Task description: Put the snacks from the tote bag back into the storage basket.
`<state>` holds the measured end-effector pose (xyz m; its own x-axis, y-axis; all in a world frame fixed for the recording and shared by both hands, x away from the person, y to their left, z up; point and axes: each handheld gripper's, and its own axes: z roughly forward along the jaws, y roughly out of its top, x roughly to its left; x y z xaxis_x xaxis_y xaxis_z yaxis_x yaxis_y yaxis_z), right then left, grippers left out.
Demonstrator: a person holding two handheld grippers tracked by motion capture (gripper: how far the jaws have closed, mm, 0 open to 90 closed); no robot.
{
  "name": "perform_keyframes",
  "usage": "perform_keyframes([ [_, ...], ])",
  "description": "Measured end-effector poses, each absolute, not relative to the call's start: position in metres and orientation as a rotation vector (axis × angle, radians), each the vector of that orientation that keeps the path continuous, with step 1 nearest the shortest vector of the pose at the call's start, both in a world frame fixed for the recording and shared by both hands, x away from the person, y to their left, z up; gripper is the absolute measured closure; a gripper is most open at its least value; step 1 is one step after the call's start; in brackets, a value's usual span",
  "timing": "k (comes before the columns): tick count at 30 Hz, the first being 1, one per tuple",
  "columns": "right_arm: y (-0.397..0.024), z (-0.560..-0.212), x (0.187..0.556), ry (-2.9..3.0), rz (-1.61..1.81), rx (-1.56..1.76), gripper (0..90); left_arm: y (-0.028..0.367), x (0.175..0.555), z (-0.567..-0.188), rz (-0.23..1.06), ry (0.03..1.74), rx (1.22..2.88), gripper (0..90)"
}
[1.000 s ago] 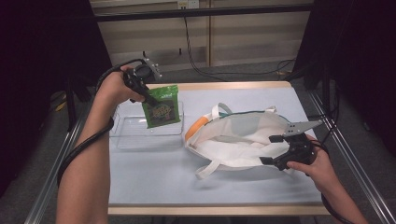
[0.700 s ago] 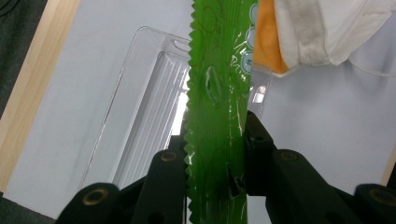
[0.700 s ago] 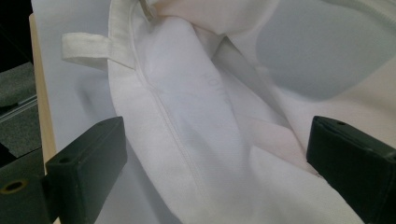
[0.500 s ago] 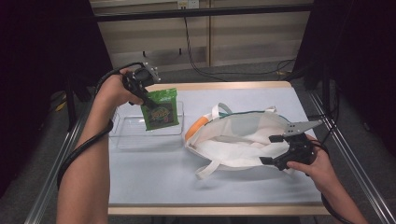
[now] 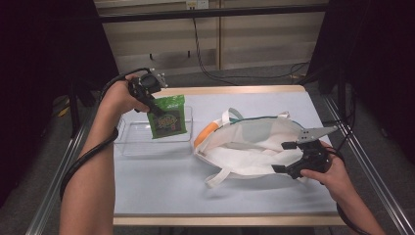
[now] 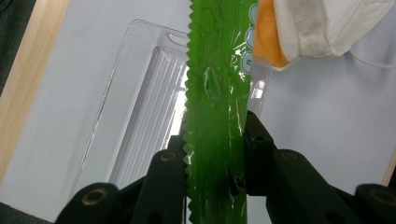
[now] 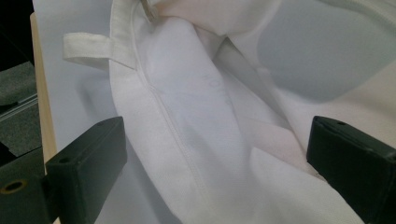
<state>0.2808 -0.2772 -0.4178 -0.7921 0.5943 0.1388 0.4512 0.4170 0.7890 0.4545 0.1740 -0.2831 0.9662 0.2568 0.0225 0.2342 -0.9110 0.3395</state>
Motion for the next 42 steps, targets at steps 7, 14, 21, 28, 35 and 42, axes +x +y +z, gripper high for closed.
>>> perform_keyframes([
  [7, -0.277, -0.418, 0.281, 2.502, 1.316, 0.935, 4.6, 0.174, 0.456, -0.286, 0.088, 0.309, 2.811, 74.2],
  [14, -0.277, -0.418, 0.281, 2.504, 1.317, 0.932, 4.5, 0.173, 0.456, -0.289, 0.077, 0.287, 2.824, 74.0],
  [21, -0.277, -0.418, 0.281, 2.503, 1.317, 0.934, 4.5, 0.172, 0.455, -0.294, 0.07, 0.264, 2.826, 74.0],
  [28, -0.276, -0.419, 0.281, 2.505, 1.312, 0.935, 4.4, 0.171, 0.453, -0.301, 0.06, 0.287, 2.809, 73.7],
  [35, -0.276, -0.418, 0.281, 2.506, 1.314, 0.935, 4.4, 0.17, 0.454, -0.306, 0.053, 0.261, 2.823, 73.5],
  [42, -0.276, -0.419, 0.281, 2.505, 1.311, 0.941, 4.3, 0.169, 0.453, -0.309, 0.053, 0.258, 2.821, 73.2],
])
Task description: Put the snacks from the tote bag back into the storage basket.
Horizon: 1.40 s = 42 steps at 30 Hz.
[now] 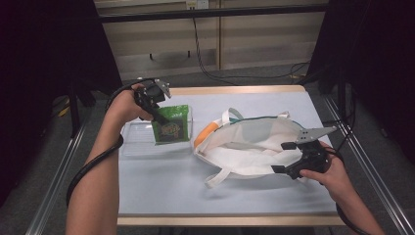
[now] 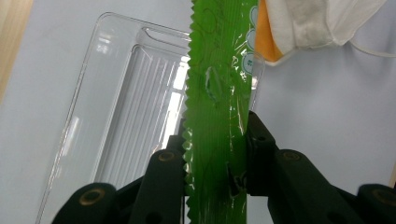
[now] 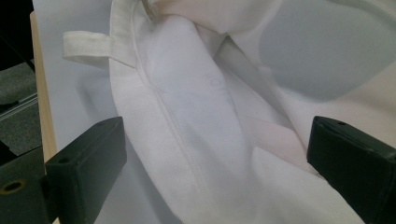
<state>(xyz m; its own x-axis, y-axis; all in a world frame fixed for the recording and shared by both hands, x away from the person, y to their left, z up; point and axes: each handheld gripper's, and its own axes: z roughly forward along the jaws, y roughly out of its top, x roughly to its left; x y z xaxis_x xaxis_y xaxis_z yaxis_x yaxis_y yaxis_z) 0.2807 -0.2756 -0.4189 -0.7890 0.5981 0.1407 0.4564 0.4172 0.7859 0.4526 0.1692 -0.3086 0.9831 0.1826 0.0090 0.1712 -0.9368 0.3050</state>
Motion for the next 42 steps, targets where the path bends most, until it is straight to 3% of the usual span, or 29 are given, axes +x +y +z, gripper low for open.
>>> perform_keyframes([
  [42, -0.274, -0.42, 0.281, 2.516, 1.31, 0.938, 4.3, 0.165, 0.452, -0.335, -0.017, 0.256, 2.809, 71.0],
])
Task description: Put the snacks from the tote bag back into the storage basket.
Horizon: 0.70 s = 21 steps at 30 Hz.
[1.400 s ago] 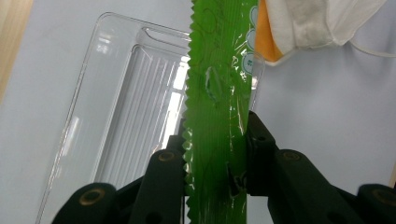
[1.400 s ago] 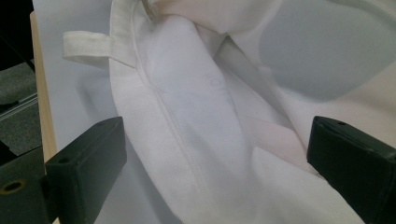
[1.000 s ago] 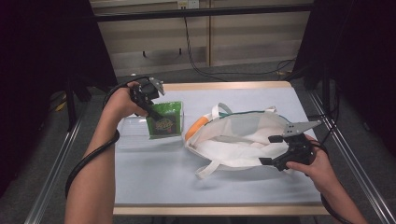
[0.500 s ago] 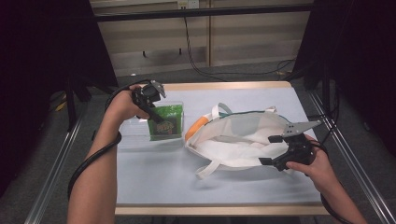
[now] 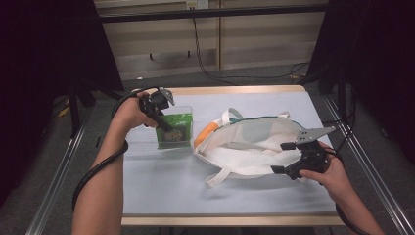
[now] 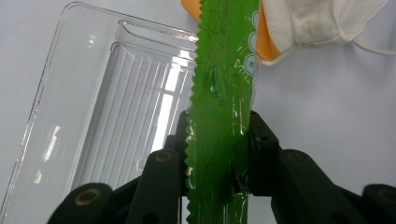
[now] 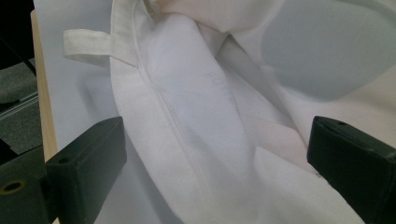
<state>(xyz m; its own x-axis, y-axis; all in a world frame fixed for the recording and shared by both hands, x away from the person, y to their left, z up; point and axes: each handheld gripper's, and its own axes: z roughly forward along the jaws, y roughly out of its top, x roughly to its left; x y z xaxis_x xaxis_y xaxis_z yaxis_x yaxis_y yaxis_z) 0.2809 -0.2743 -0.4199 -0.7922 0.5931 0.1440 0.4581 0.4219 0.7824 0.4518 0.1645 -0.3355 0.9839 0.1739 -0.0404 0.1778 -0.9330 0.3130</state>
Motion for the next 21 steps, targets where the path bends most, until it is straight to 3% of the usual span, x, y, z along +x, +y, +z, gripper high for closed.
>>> perform_keyframes([
  [21, -0.2714, -0.4214, 0.2806, 2.524, 1.306, 0.933, 4.3, 0.1684, 0.4496, -0.344, -0.039, 0.287, 2.788, 70.1],
])
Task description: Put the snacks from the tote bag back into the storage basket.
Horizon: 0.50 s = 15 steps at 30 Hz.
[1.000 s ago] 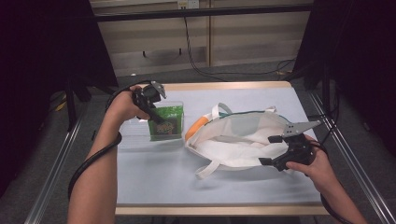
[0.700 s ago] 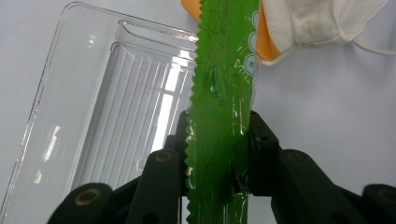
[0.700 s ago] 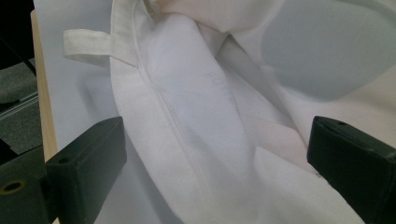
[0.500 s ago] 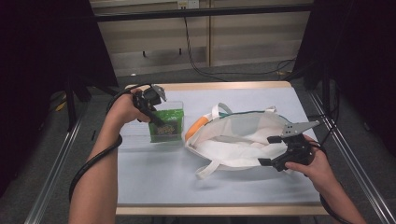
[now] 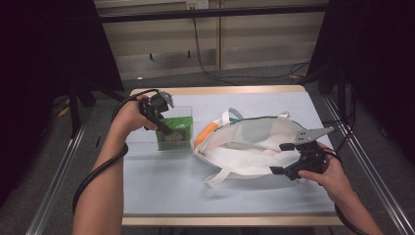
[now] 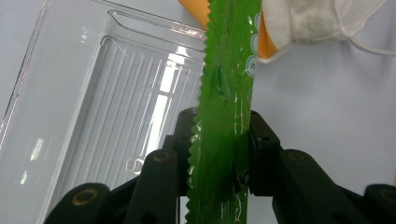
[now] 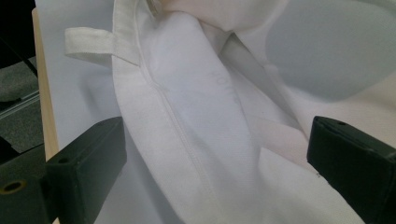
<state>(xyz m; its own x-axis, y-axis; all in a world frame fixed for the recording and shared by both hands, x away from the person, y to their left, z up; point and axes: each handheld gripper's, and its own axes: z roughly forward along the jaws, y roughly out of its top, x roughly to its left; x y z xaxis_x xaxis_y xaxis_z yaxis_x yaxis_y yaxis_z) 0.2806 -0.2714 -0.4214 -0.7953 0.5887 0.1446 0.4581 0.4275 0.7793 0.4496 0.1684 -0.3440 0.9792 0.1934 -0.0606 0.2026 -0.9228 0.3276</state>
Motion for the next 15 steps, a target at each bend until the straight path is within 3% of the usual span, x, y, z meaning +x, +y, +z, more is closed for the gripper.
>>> perform_keyframes([
  [15, -0.2692, -0.4229, 0.2808, 2.534, 1.298, 0.925, 4.3, 0.1702, 0.4481, -0.3477, -0.052, 0.322, 2.767, 69.1],
])
